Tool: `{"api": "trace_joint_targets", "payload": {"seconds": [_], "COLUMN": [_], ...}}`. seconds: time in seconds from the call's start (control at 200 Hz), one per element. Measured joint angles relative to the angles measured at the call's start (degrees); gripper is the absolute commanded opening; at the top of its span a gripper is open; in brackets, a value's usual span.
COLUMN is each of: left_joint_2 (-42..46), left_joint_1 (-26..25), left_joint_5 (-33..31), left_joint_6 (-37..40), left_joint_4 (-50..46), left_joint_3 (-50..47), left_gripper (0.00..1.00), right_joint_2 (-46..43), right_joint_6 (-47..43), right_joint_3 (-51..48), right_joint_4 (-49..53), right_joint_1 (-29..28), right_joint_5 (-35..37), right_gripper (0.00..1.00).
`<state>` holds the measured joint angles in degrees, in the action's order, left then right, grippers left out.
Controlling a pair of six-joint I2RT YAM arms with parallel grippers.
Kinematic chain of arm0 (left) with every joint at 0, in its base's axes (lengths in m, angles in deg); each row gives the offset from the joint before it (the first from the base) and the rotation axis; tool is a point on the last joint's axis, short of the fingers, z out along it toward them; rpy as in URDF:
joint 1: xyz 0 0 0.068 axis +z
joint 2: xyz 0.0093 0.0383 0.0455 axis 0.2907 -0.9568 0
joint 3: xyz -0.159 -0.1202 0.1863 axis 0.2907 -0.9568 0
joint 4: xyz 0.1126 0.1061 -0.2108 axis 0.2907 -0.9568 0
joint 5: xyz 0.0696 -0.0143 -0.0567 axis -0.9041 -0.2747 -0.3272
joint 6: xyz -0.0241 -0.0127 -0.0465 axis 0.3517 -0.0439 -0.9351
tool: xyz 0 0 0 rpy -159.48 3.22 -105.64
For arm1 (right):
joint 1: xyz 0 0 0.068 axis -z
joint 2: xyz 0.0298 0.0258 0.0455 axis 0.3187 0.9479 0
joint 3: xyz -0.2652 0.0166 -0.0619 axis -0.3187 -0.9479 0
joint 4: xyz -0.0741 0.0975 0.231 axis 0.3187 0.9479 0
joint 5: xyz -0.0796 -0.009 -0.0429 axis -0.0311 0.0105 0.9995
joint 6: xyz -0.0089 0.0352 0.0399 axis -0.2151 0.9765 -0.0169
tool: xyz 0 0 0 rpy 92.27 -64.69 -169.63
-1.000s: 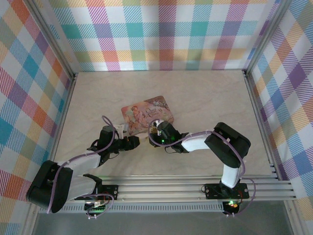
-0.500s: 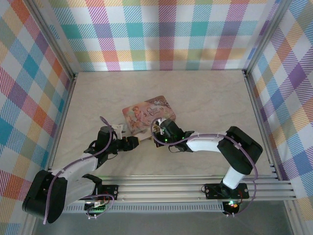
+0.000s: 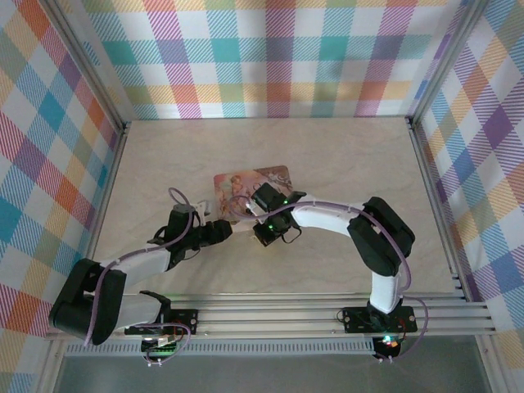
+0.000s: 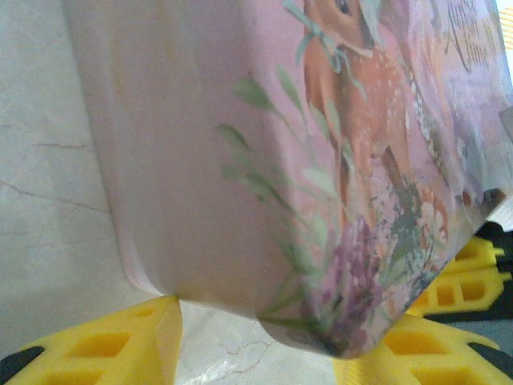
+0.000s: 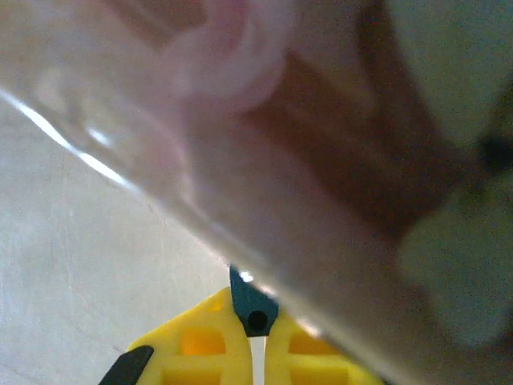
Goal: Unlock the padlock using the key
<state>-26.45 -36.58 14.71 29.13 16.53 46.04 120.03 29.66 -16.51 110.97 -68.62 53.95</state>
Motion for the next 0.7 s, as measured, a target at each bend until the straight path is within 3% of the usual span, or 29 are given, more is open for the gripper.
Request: {"api": "trace_joint_targets", "payload": {"seconds": [0.41,0.7], "left_joint_2": [-1.36,-0.94], "left_joint_1": [0.00,0.00], "left_joint_5": [-1.07,-2.19], "left_joint_6": [-0.22,-1.31], "left_joint_4": [0.68,1.75], "left_joint_3": [1.16,1.09], "left_gripper": [0.50,0.50], "right_joint_2": [-0.02,1.20], "right_joint_6": [-8.26,-9.99], "right_joint_3": [7.26,12.37], "right_joint_4": [15.72,23.21], "right_joint_1": [-1.22,-3.37], "right_joint_5": [7.63,17.90], "right_gripper": [0.00,0.00]}}
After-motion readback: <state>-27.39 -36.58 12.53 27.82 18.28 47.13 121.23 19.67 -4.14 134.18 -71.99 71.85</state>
